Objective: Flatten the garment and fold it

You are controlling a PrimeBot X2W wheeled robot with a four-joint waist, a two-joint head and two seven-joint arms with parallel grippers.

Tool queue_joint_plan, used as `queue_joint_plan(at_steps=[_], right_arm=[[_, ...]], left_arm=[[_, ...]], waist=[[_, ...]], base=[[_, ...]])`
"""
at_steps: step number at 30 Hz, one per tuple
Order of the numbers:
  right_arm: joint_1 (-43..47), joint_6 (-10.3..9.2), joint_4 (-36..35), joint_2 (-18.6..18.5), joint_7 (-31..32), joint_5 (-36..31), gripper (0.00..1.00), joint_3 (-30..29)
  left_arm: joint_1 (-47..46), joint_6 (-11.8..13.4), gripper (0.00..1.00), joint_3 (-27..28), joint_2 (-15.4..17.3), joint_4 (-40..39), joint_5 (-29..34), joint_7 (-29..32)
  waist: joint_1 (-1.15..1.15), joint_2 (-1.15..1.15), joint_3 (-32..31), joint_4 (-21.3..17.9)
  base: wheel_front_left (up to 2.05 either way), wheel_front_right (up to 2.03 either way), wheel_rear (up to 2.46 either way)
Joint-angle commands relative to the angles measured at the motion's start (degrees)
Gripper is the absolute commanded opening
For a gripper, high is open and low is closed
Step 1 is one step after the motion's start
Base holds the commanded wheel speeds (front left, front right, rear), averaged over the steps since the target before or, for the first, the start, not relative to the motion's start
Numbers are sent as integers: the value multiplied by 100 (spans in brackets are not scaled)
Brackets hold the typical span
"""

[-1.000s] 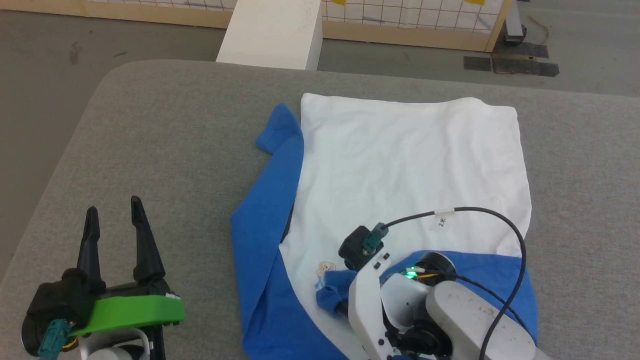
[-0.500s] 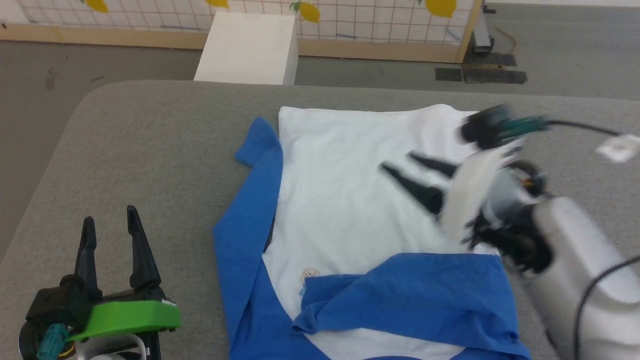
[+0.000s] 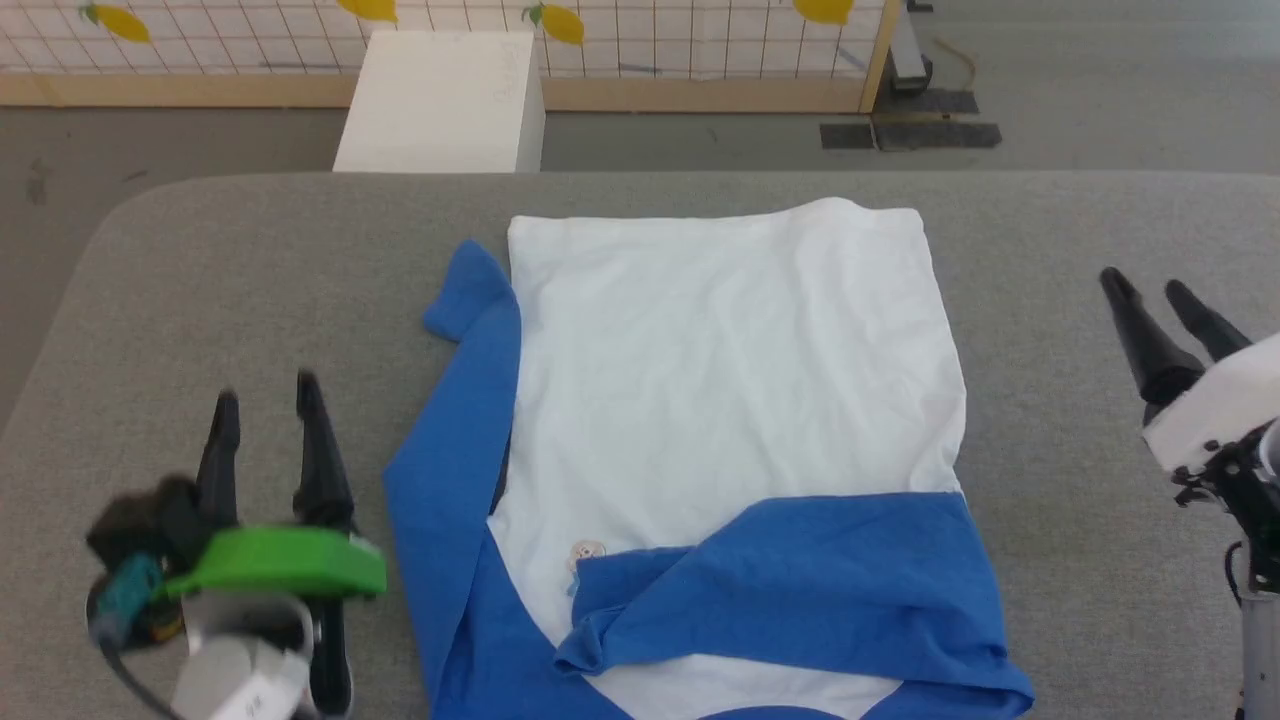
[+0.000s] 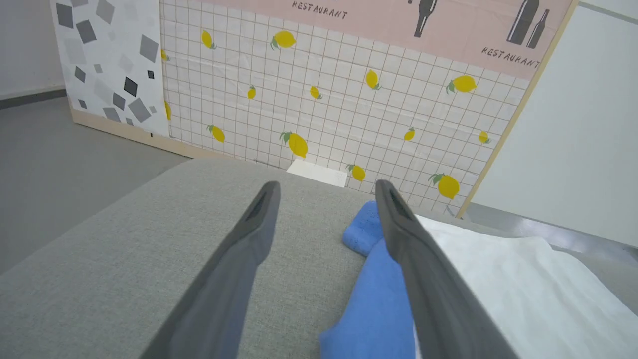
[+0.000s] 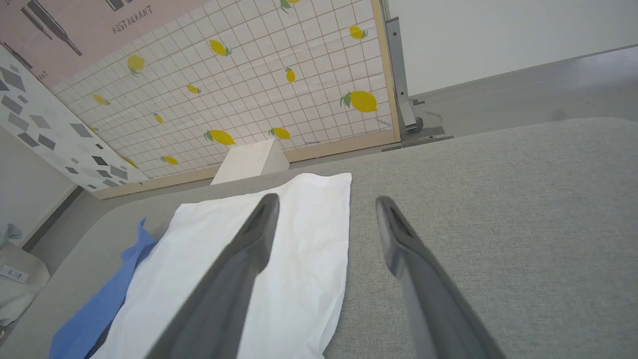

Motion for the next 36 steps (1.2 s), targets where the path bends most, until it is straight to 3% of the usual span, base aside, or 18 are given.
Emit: queue_joint_plan(at_steps=[1, 6, 10, 16, 21, 27, 35, 36], right_arm=[[95, -8, -150, 63, 69, -100, 100, -117], [153, -8, -617, 184, 290, -249, 100, -562], [35, -8, -871, 253, 379, -287, 100, -707], [-133, -8, -983, 324, 420, -265, 100, -618], [-206, -8, -974, 329, 365, -197, 100, -574], [-265, -8, -933, 299, 256, -120, 100, -610], [-349, -8, -876, 231, 214, -72, 100, -580], [-358, -8, -875, 224, 217, -71, 100, -565]], left_arm=[[-398, -44, 100, -3, 13, 54, -108, 160], [-1793, -162, 100, -151, 240, 636, -399, 1314], [-3043, -89, 100, -274, 382, 1368, -693, 2729], [-4454, 470, 100, -531, 648, 2206, -637, 4949], [-5028, 921, 100, -713, 768, 2198, -554, 6480], [-5060, 1155, 100, -927, 973, 1919, -320, 7287], [-4798, 1265, 100, -1000, 1143, 1673, -168, 7366], [-4773, 1276, 66, -1010, 1174, 1653, -133, 7328]], waist=[[0, 0, 213, -42], [0, 0, 677, -90], [0, 0, 1057, -186], [0, 0, 1536, -457], [0, 0, 1930, -641], [0, 0, 2243, -727], [0, 0, 2380, -728], [0, 0, 2390, -721]], base=[[0, 0, 0], [0, 0, 0], [0, 0, 0], [0, 0, 0], [0, 0, 0], [0, 0, 0], [0, 0, 0], [0, 0, 0]])
